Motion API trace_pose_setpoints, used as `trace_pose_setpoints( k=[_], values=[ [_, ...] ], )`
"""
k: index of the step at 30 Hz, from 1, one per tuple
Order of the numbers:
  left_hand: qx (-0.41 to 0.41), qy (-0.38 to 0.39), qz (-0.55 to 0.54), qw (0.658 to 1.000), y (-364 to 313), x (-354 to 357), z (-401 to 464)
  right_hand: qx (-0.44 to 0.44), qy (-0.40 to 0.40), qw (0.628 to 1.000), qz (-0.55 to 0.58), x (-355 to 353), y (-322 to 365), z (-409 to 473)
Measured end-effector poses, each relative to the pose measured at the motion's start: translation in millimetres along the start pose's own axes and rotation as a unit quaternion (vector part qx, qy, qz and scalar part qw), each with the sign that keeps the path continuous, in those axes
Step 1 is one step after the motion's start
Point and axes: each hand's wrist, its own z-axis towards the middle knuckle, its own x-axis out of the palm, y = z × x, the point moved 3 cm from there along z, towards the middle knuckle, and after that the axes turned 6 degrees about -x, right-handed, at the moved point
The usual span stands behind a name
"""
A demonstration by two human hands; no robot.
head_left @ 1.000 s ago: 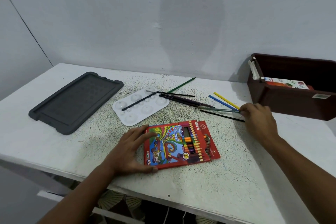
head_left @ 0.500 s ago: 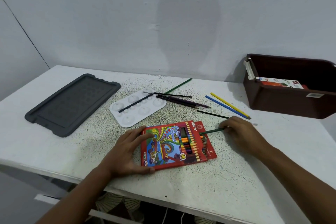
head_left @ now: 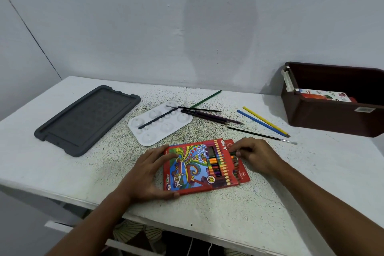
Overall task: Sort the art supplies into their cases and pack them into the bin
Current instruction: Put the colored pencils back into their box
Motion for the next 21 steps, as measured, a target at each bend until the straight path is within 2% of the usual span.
trace_pose_setpoints(
  k=[5,11,13,16,19,21],
  values=[
    [-0.005,-0.004,0.002,1.0,0.7,0.5,0.1,0.006,-0.012,0.998,0.059,2.7,-5.2,-1.4],
    [-0.01,0.001,0.0,1.0,0.5,0.1,0.3,0.017,0.006,0.999,0.048,-3.1,2.9,-3.1],
    [-0.01,0.002,-0.003,1.0,0.3,-0.1,0.2,0.004,-0.048,0.997,-0.063,-18.8,5.1,1.2],
    [-0.011,0.004,-0.002,1.0,0.4,-0.4,0.1,0.008,-0.152,0.941,-0.302,-53.6,-7.1,10.9],
    [-0.011,0.006,-0.004,1.0,0.3,-0.4,0.0,0.088,-0.145,0.885,-0.433,-74.1,-23.3,11.3],
    [-0.012,0.009,-0.002,1.0,0.0,-0.5,0.0,0.116,-0.128,0.871,-0.46,-76.9,-27.3,8.5]
  ],
)
